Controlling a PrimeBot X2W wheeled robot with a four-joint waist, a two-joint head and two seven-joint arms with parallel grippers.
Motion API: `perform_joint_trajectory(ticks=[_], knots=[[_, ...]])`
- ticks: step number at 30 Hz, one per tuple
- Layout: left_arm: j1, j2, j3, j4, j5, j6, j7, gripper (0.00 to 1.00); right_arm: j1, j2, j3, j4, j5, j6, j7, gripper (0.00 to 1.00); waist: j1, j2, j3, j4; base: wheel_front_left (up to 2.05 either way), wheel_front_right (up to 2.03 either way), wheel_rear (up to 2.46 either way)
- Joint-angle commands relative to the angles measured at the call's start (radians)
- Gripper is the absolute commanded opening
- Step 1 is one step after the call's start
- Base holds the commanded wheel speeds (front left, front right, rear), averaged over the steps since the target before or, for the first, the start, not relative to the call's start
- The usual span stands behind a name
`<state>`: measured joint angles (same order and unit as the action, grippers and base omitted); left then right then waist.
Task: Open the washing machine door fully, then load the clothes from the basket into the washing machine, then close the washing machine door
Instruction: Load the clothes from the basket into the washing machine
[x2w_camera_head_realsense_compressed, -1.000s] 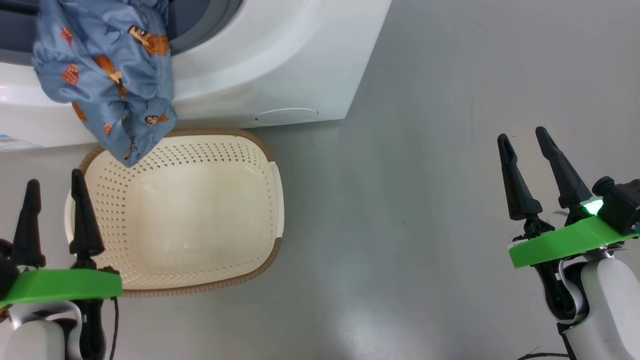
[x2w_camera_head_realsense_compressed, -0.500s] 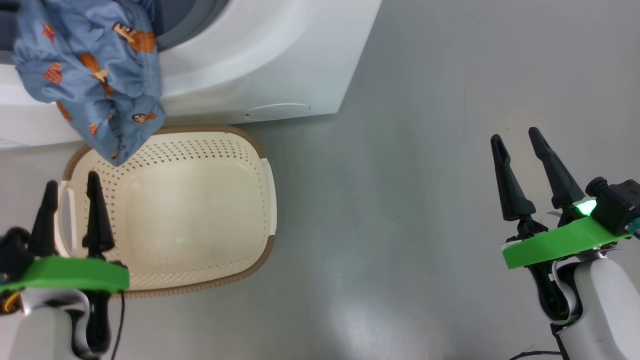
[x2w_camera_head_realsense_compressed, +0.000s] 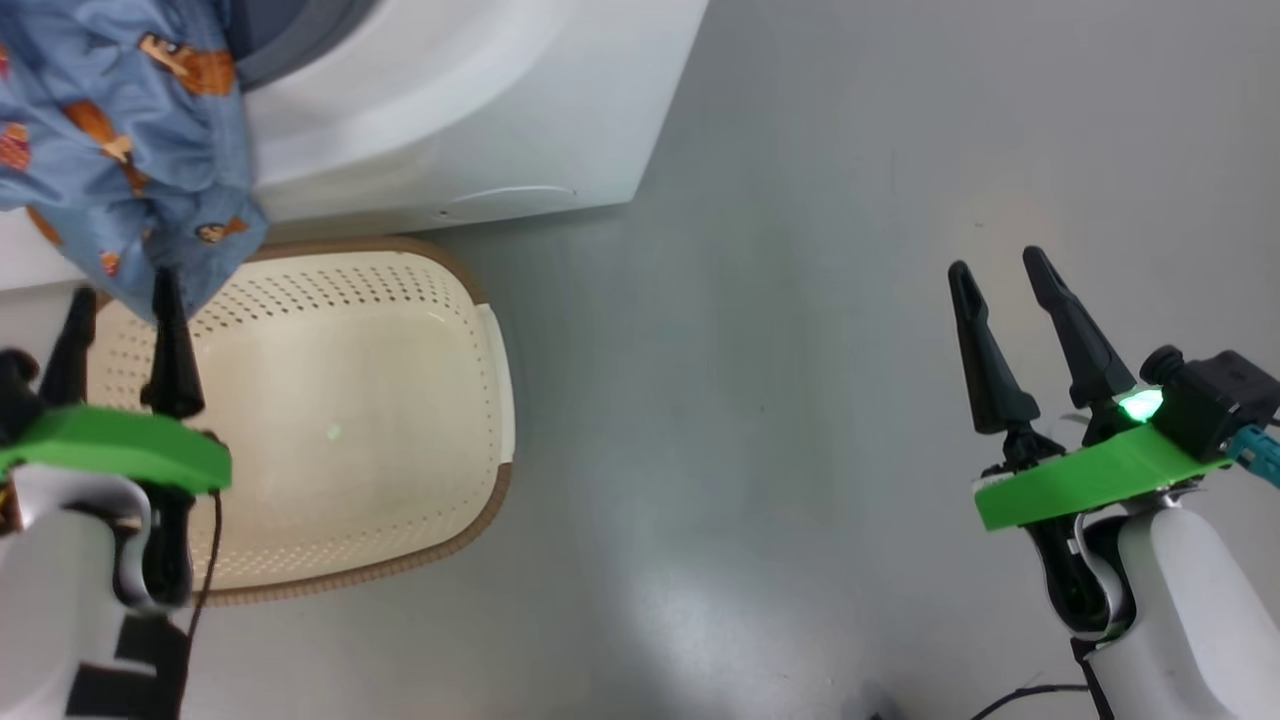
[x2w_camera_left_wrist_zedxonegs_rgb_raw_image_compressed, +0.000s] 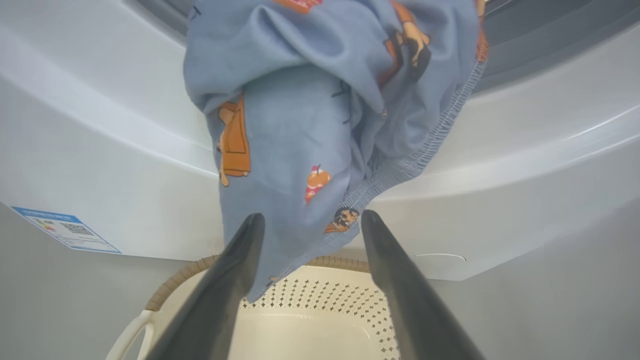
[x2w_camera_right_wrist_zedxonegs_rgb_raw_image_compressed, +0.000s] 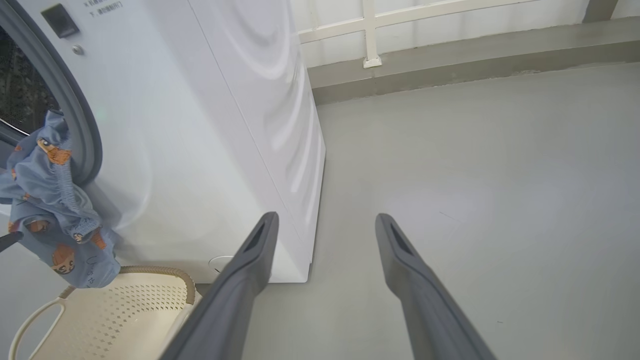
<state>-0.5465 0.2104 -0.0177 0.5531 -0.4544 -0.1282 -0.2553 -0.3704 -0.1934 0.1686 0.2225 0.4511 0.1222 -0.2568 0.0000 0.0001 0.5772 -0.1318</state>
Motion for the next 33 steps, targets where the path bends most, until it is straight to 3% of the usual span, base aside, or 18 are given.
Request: perform_joint_trajectory(ticks=[1,20,21,22,23,24,33], knots=[[-0.036,0.048,0.019,0.008,-0.013,-0.002,-0.006,1.00,-0.002,-0.001,0.021,-0.022,0.006,0.008,-0.005,1.00,0.0000,-0.0001,0.019,-0.016,0.00,0.00,0.00],[-0.287,0.148,-0.073,0.203,-0.092,-0.002,-0.006,1.00,-0.045,0.032,0.041,-0.019,0.011,0.008,-0.005,1.00,0.0000,-0.0001,0.076,-0.092,0.00,0.00,0.00],[-0.294,0.150,-0.076,0.206,-0.094,-0.002,-0.006,0.91,-0.045,0.032,0.041,-0.019,0.011,0.008,-0.005,1.00,0.0000,-0.0001,0.076,-0.093,0.00,0.00,0.00],[-0.300,0.151,-0.077,0.206,-0.096,-0.002,-0.006,0.50,-0.046,0.033,0.040,-0.019,0.011,0.008,-0.005,1.00,0.0000,-0.0001,0.076,-0.094,0.00,0.00,0.00],[-0.304,0.152,-0.078,0.206,-0.098,-0.002,-0.006,0.33,-0.045,0.034,0.039,-0.019,0.011,0.008,-0.005,1.00,0.0000,-0.0001,0.077,-0.094,0.00,0.00,0.00],[-0.307,0.151,-0.076,0.204,-0.101,-0.002,-0.006,0.00,-0.045,0.034,0.037,-0.019,0.011,0.008,-0.005,1.00,0.0000,-0.0001,0.077,-0.093,0.00,0.00,0.00],[-0.242,0.121,-0.022,0.073,-0.079,-0.002,-0.006,0.00,-0.040,0.040,0.018,-0.022,0.008,0.008,-0.005,1.00,0.0000,-0.0001,0.075,-0.068,0.00,0.00,0.00]])
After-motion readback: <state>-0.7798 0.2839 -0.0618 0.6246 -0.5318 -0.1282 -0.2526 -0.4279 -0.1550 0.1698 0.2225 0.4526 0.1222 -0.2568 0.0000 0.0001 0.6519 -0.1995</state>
